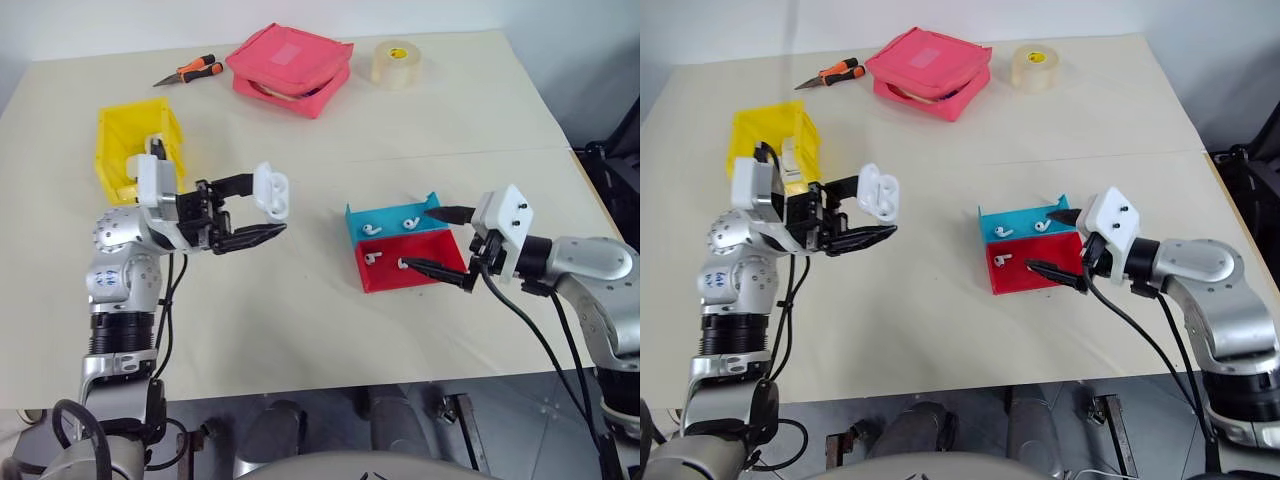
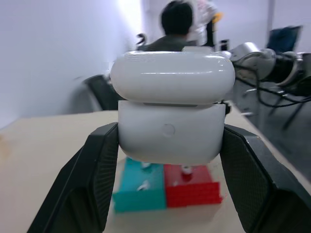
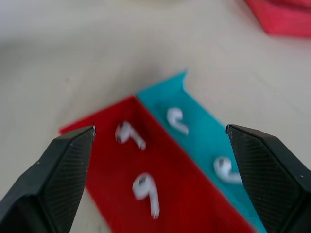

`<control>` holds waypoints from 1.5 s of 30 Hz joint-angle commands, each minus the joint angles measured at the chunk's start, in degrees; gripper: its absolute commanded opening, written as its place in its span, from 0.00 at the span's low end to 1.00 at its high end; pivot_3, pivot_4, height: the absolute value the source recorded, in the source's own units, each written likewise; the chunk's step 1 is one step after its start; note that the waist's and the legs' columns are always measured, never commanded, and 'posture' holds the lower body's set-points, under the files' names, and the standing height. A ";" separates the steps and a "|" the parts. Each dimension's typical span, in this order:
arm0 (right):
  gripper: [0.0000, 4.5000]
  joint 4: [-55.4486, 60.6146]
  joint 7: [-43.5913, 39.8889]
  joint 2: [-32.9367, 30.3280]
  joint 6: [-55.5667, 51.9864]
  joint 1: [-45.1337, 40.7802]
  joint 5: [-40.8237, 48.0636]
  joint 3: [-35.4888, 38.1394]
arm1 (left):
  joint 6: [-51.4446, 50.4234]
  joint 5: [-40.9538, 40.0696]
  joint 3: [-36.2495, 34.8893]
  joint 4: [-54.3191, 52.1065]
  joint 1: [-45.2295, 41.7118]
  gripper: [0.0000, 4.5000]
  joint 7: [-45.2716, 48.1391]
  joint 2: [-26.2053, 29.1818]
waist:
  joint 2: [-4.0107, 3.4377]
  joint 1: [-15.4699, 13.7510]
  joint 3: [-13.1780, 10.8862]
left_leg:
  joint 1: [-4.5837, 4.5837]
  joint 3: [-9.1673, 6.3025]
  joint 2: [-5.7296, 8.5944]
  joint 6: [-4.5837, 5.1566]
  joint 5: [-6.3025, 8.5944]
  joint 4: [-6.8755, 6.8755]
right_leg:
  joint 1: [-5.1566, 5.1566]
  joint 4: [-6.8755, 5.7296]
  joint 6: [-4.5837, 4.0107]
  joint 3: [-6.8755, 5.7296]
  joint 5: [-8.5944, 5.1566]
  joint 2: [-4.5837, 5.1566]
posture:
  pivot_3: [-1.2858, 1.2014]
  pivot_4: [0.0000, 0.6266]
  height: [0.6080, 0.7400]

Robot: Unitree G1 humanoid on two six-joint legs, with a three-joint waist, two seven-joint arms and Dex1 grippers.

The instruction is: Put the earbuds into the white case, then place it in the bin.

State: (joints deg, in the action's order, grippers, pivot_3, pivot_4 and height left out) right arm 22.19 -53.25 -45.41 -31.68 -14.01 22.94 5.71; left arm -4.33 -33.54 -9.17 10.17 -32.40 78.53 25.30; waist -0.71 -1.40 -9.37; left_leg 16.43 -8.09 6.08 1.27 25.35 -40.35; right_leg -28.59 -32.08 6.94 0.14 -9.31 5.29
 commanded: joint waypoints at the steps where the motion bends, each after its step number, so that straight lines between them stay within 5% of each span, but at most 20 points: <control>1: 1.00 5.93 3.10 -1.02 -1.51 2.66 0.57 3.74 | 1.89 -1.03 0.87 1.44 -1.95 0.61 1.87 -1.40 | 0.00 0.01 0.00 | 0.00 0.02 0.00 0.01 0.00 0.00 | -0.01 0.01 0.01 0.02 0.01 0.00 | 0.52 0.24 1.00; 10: 1.00 16.19 7.66 -2.16 -11.35 11.92 5.42 10.85 | 1.98 -1.05 2.25 1.74 1.13 0.61 2.74 -2.66 | 0.01 -0.15 0.00 | -0.02 0.06 0.04 0.10 0.00 0.00 | 0.08 0.12 0.11 0.10 0.08 -0.25 | 0.52 0.24 1.00; 21: 1.00 20.16 11.12 -3.61 -14.66 13.56 5.29 9.07 | 3.12 -0.55 2.73 -2.72 8.05 0.61 4.01 -1.03 | 0.01 -0.18 0.00 | -0.03 0.12 0.01 0.12 0.02 0.00 | 0.09 0.17 0.12 0.17 0.11 -0.32 | 0.52 0.24 1.00; 27: 0.66 21.59 11.77 -5.30 -16.95 14.36 5.76 7.76 | 4.36 0.57 3.70 -4.64 10.99 0.61 2.08 -1.24 | 0.02 -0.37 0.00 | -0.03 0.13 0.02 0.14 0.02 0.00 | 0.10 0.19 0.13 0.17 0.11 -0.32 | 0.52 0.24 1.00; 33: 0.66 23.76 11.74 -8.91 -22.43 14.85 7.03 8.49 | 4.62 0.48 4.23 -7.22 13.01 0.61 0.64 -1.48 | 0.01 -0.35 0.01 | -0.04 0.13 0.01 0.14 0.03 0.00 | 0.11 0.20 0.14 0.18 0.12 -0.32 | 0.52 0.24 1.00; 45: 0.66 19.47 10.78 -15.08 -33.86 -2.25 10.60 -3.51 | 4.67 0.25 6.50 -13.20 18.65 0.61 -2.06 -2.28 | 0.02 -0.29 0.00 | -0.03 0.20 -0.10 0.15 0.04 0.06 | 0.10 0.32 0.10 0.20 0.15 -0.42 | 0.52 0.24 1.00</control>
State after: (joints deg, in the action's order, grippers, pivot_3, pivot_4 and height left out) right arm 41.89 -42.27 -59.94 -65.26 -14.43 33.51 3.45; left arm -0.47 -32.92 -2.75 0.04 -14.43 77.34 23.19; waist -0.70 -1.69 -9.37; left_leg 16.40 -7.88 5.97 1.42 25.39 -40.27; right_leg -28.49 -31.74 7.05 0.34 -9.16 4.86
